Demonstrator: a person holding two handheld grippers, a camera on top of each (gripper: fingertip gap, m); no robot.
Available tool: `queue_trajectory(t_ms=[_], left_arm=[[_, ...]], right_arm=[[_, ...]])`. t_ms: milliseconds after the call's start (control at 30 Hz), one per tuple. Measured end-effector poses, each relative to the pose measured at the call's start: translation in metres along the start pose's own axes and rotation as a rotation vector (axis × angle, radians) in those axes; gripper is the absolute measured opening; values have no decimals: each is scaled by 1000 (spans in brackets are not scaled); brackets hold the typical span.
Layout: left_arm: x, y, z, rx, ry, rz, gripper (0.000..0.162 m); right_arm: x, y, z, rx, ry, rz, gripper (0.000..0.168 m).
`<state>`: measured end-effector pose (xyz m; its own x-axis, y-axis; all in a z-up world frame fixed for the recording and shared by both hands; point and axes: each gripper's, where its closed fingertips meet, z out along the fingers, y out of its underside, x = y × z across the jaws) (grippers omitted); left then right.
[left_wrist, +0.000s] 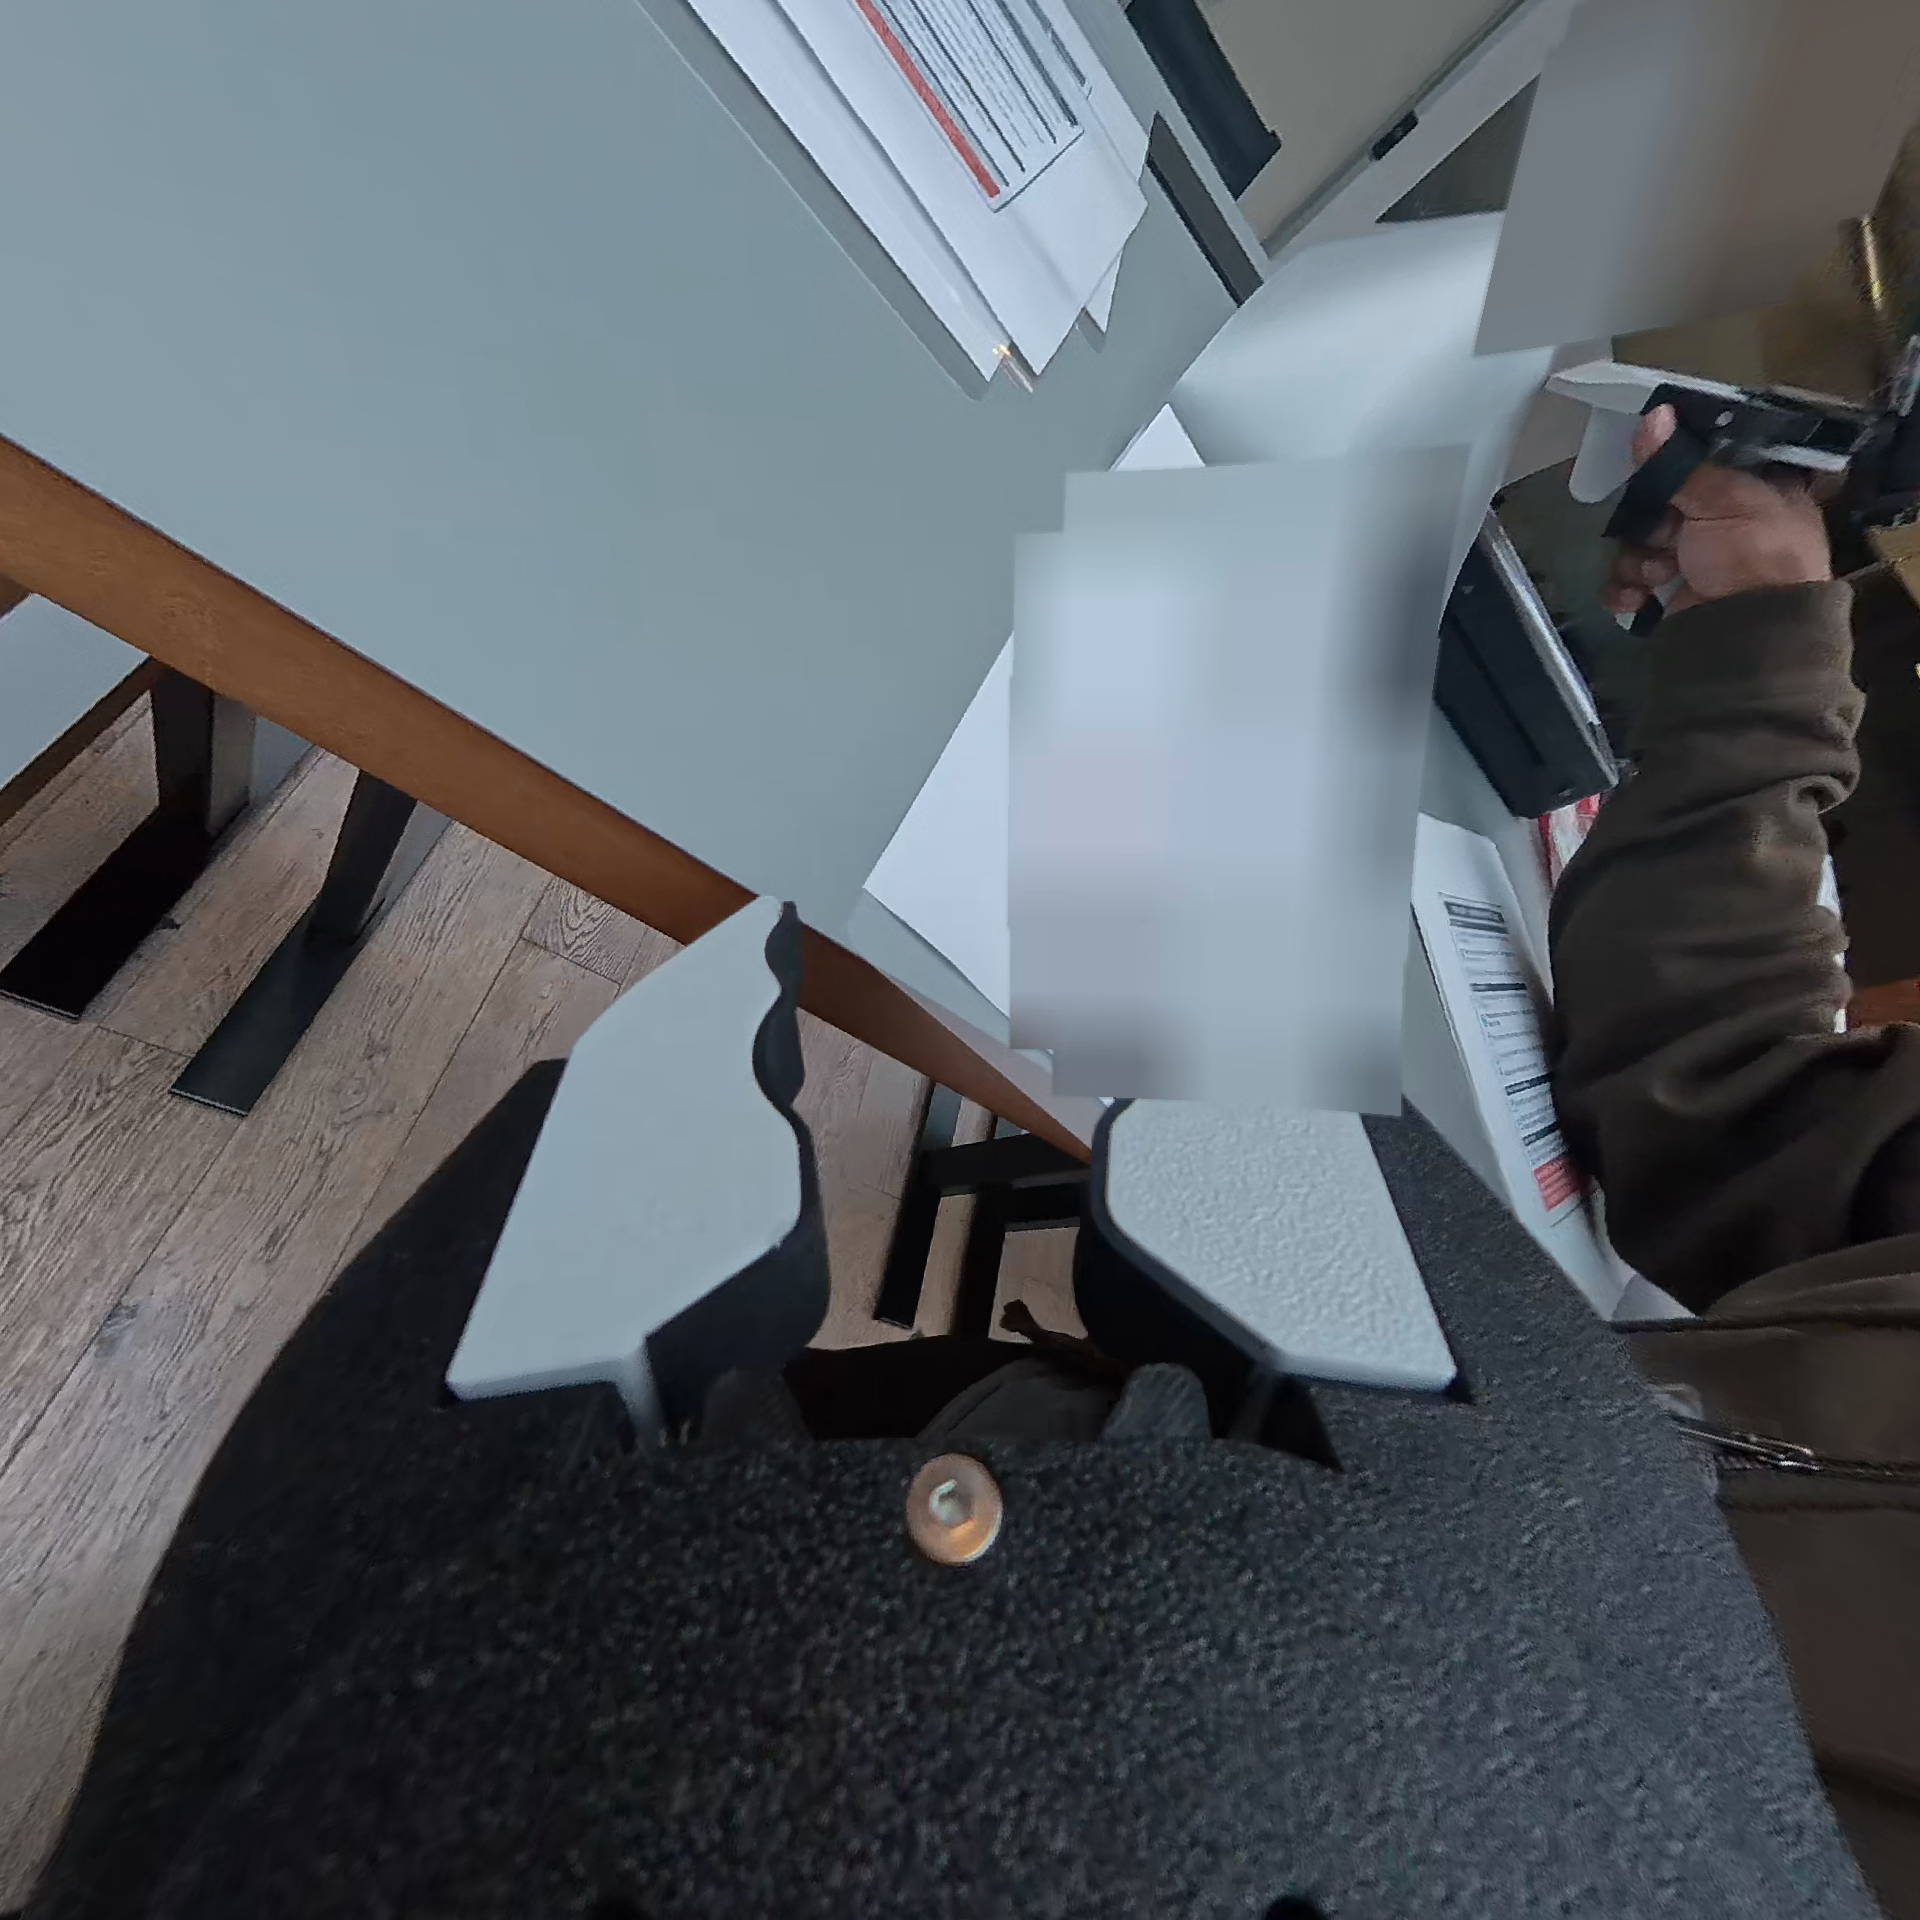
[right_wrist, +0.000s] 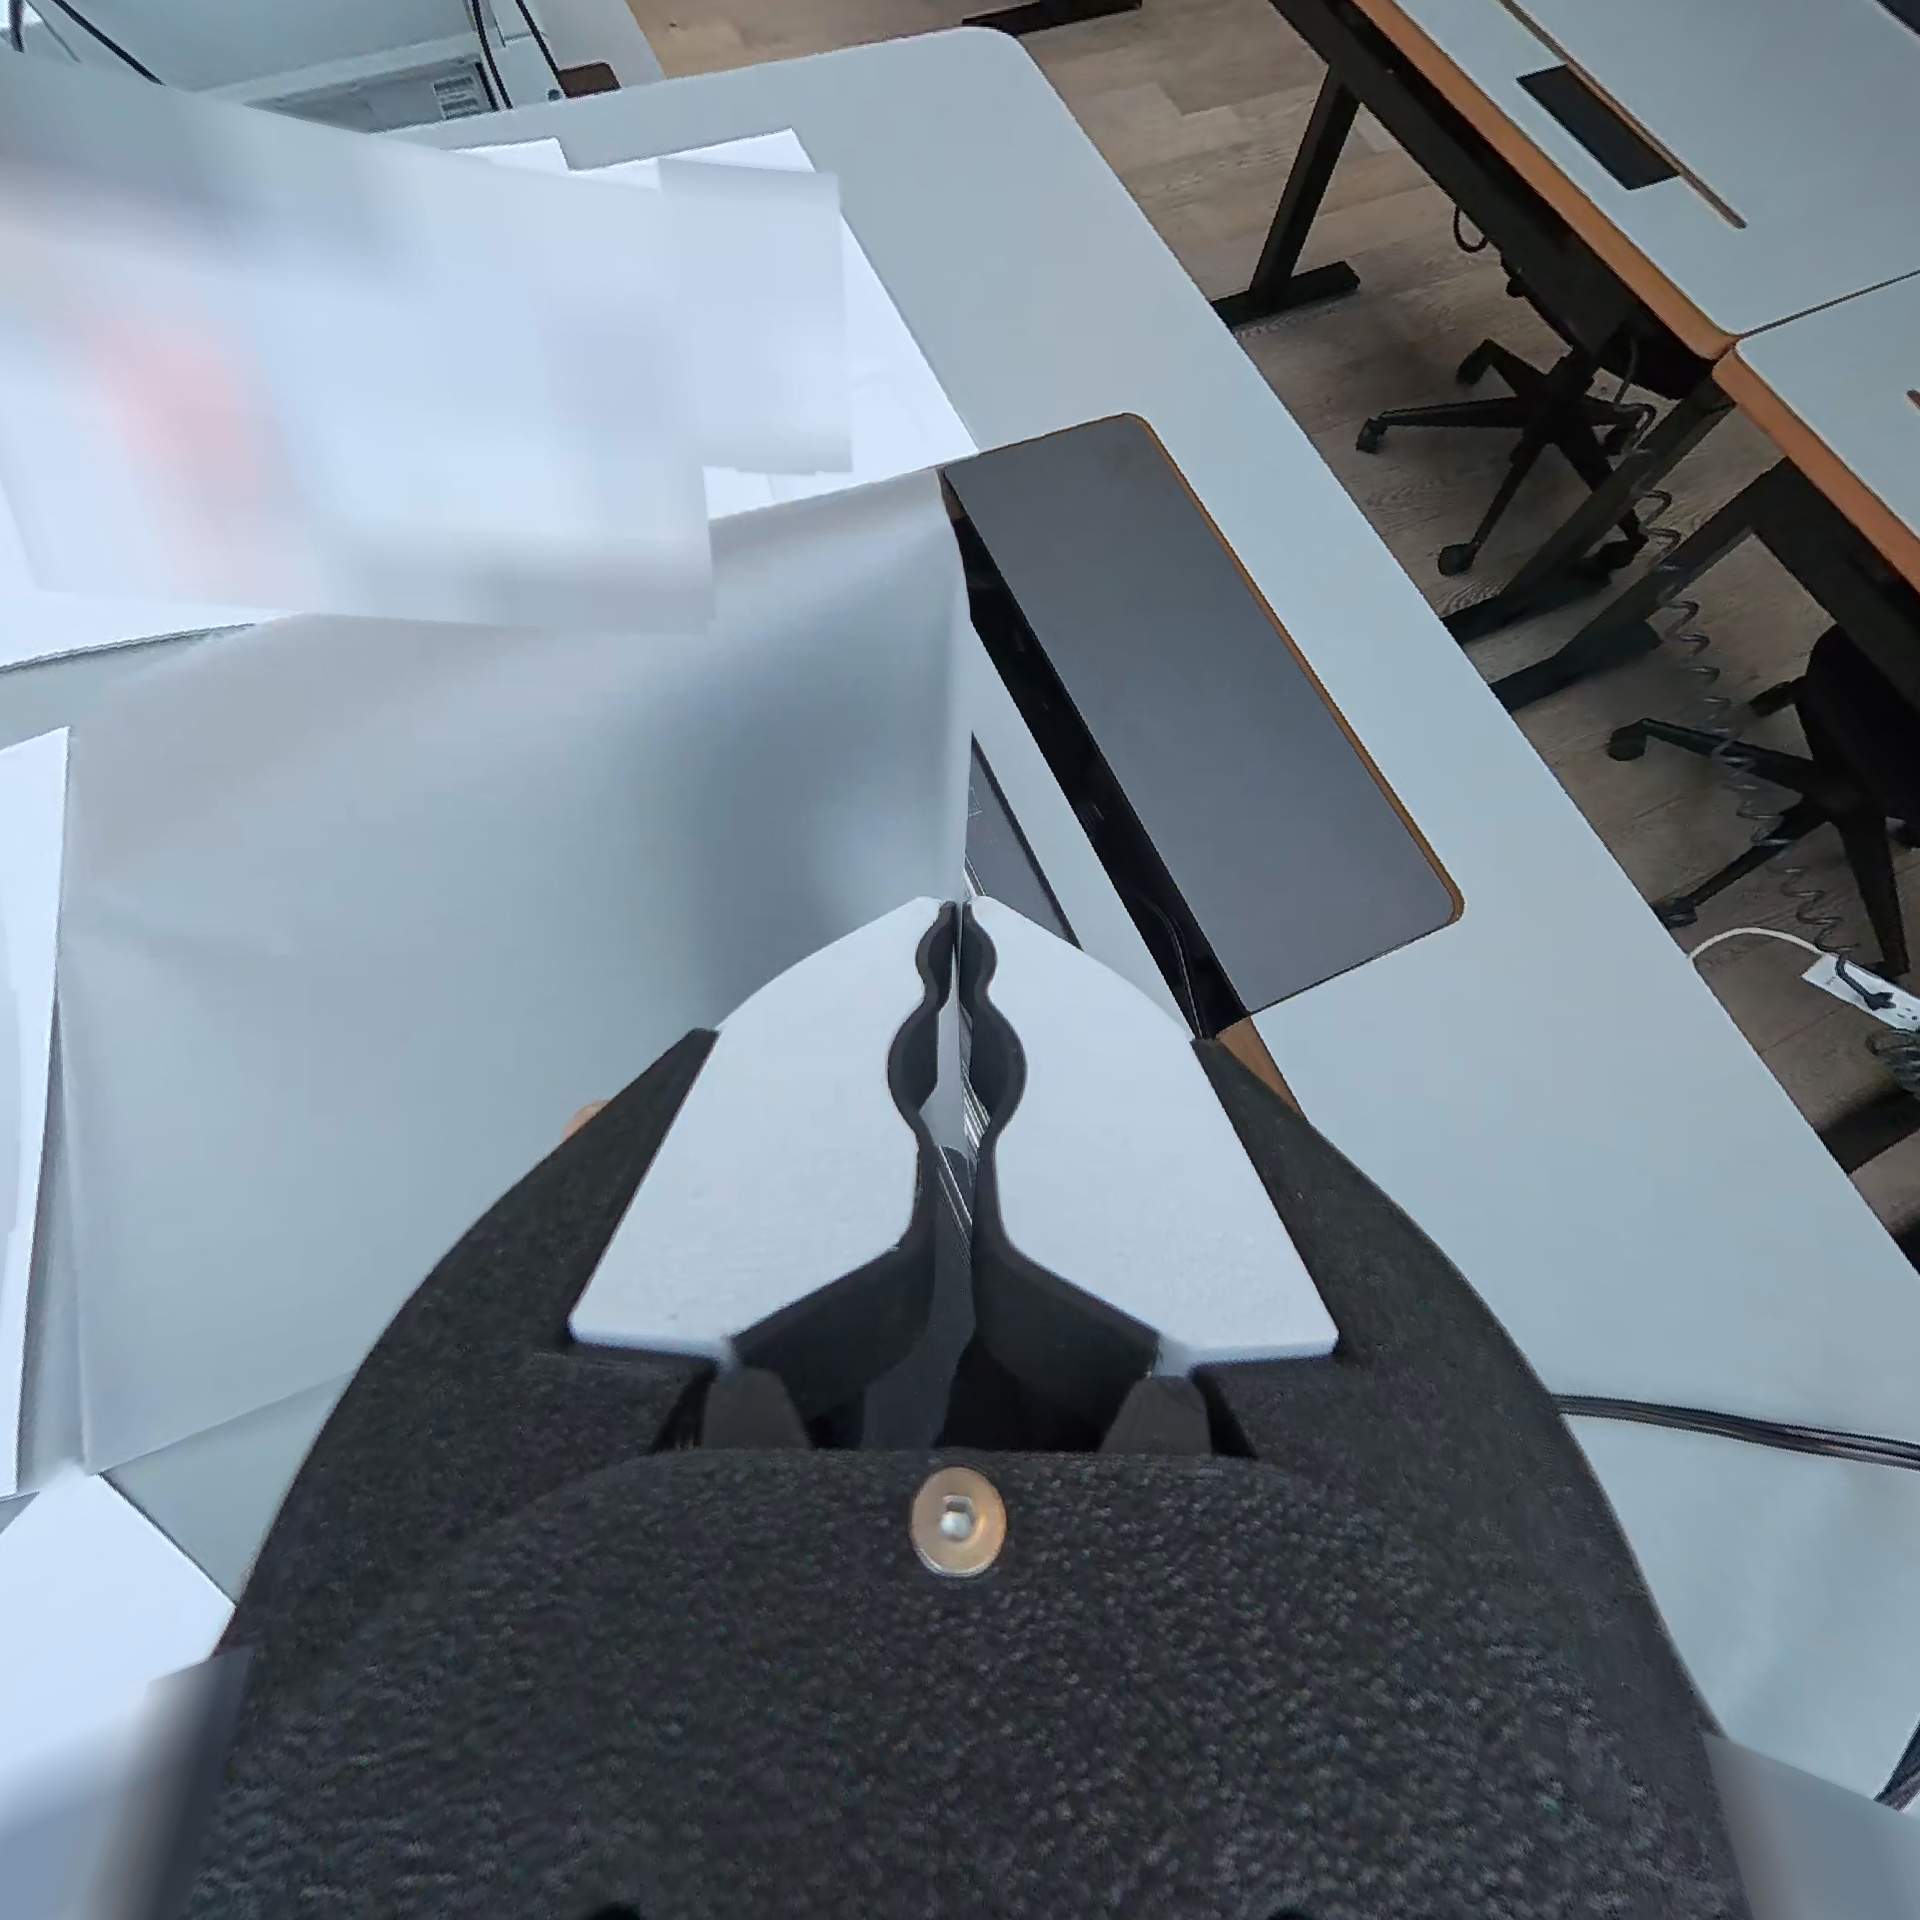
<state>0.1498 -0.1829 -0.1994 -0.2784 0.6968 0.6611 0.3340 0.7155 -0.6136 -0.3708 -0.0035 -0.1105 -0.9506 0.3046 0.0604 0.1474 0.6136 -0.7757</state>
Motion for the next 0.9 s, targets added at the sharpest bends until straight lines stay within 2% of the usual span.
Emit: queue_trajectory(t_ms=[167, 300, 500, 667, 900], left_arm=[[-9, 8, 9, -61, -41, 78, 59], [4, 5, 3, -35, -7, 68, 58], [44, 17, 5, -9, 190, -103, 59], [47, 33, 10, -27, 192, -216, 58], [46, 31, 13, 11, 203, -349, 57]], right_arm=[[-3, -3, -1, 15, -13, 0, 0], [-7, -3, 0, 18, -23, -3, 0], [-11, -5, 1, 21, -34, -9, 0], [-15, -7, 1, 25, -43, -15, 0], [-17, -8, 0, 29, -51, -15, 0]])
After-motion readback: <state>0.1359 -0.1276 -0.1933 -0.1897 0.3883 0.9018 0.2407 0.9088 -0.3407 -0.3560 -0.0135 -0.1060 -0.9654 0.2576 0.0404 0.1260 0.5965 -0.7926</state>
